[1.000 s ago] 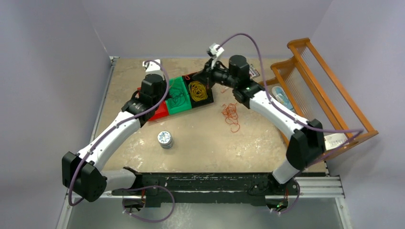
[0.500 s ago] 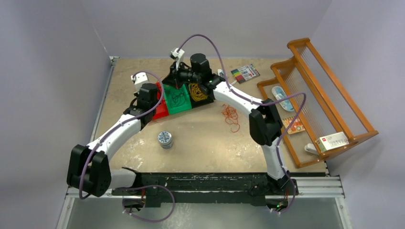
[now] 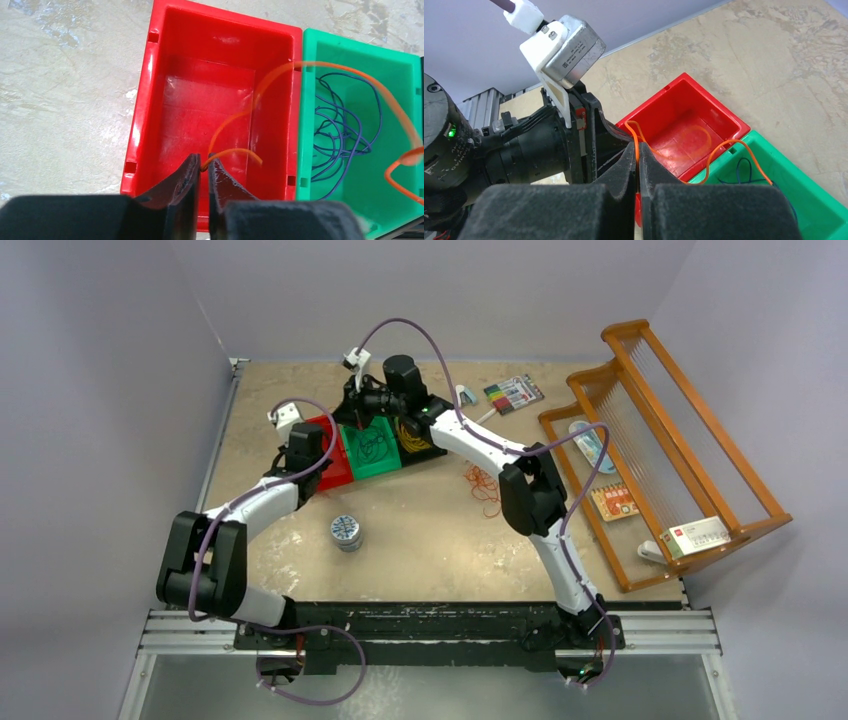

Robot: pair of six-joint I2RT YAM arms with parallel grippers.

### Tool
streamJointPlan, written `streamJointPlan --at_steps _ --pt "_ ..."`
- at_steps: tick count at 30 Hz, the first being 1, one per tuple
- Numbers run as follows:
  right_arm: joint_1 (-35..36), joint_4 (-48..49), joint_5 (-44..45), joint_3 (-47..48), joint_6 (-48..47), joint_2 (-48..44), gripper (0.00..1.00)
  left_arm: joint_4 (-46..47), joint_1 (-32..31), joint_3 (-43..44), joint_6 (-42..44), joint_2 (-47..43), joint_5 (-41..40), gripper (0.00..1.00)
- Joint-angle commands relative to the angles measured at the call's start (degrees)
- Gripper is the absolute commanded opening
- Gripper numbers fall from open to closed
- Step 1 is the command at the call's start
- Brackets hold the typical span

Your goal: Untangle the cables

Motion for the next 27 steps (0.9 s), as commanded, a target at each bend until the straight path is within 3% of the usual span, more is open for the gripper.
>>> streamJointPlan --at_steps 1,9,22,27 --pt "0.3 1.7 -1.4 3.1 0.5 -0.8 0.00 3.7 0.4 0.3 -2.4 -1.9 0.9 0.15" --pt "0.3 2.6 0.3 2.8 1.5 0.0 0.00 -1.0 0.4 -1.0 -4.7 -9.2 -1.3 0.38" --pt "0.6 1.9 0.9 4.5 1.8 2.6 0.00 -8.6 0.5 -0.5 -5.2 -23.5 0.4 0.43" --pt "0.8 0.4 2.2 6.0 1.2 4.0 0.00 -10.6 0.4 1.6 -3.8 -26.7 2.6 0.49"
